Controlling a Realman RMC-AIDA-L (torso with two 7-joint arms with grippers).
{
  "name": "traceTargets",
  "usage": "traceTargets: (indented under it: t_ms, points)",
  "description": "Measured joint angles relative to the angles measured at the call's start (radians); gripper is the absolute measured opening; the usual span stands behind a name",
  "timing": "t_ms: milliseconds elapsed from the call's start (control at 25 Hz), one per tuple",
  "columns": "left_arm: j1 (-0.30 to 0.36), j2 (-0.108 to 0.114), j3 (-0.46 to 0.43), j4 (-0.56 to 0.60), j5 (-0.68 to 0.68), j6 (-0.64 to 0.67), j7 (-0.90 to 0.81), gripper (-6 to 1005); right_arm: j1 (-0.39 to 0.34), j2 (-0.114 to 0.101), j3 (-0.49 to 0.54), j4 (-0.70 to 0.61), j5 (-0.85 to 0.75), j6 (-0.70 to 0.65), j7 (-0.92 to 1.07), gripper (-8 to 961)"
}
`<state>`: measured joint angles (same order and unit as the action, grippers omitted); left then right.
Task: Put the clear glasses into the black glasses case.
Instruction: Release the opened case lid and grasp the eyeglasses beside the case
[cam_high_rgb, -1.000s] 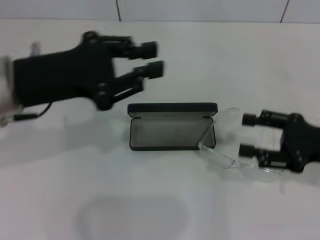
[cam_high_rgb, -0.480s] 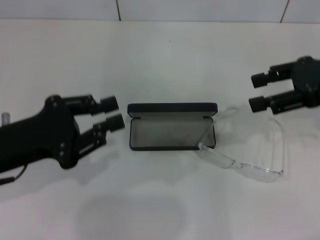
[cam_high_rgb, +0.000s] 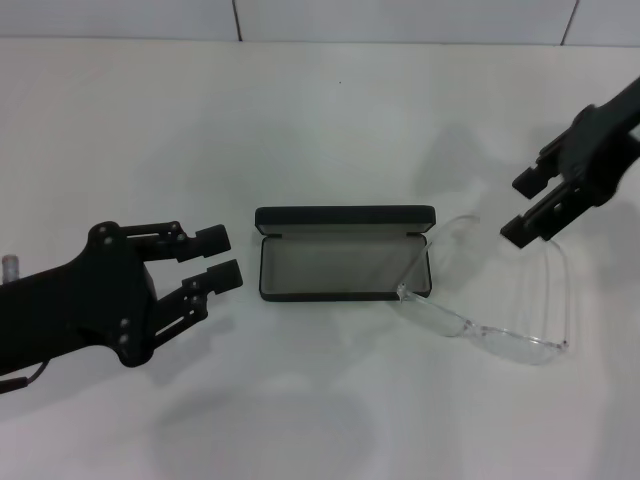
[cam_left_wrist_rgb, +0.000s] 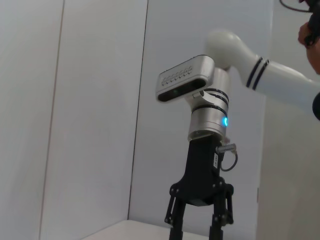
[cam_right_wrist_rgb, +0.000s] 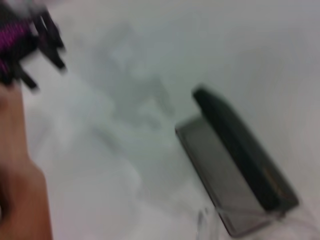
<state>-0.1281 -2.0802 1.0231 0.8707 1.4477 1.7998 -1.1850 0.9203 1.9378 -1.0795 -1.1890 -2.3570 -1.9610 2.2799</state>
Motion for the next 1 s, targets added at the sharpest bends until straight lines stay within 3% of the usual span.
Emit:
traceTargets:
  t_ms: [160,280,440,600,1000]
  points:
    - [-0.002,0.003,-0.003,-0.003,0.002,0.0,0.003,293,0.065,0.059,-0.048,0.005,-0.142,-0.026,0.023,738]
    - [-0.011,0.001,-0.019,-0.004,0.008,-0.001,0.003,292,0.112,0.081,-0.122,0.024,-0.197,-0.039,0.078,738]
    - [-0.021,-0.002,-0.028,-0.005,0.014,-0.003,0.005,292,0.136,0.084,-0.22,0.048,-0.2,-0.028,0.14,738]
    - [-0.027,-0.003,-0.028,-0.005,0.016,-0.009,0.006,291,0.136,0.089,-0.247,0.071,-0.193,-0.006,0.158,738]
    - [-0.052,-0.005,-0.027,-0.008,0.065,-0.023,0.018,289,0.089,0.09,-0.467,0.108,-0.146,0.179,0.2,732]
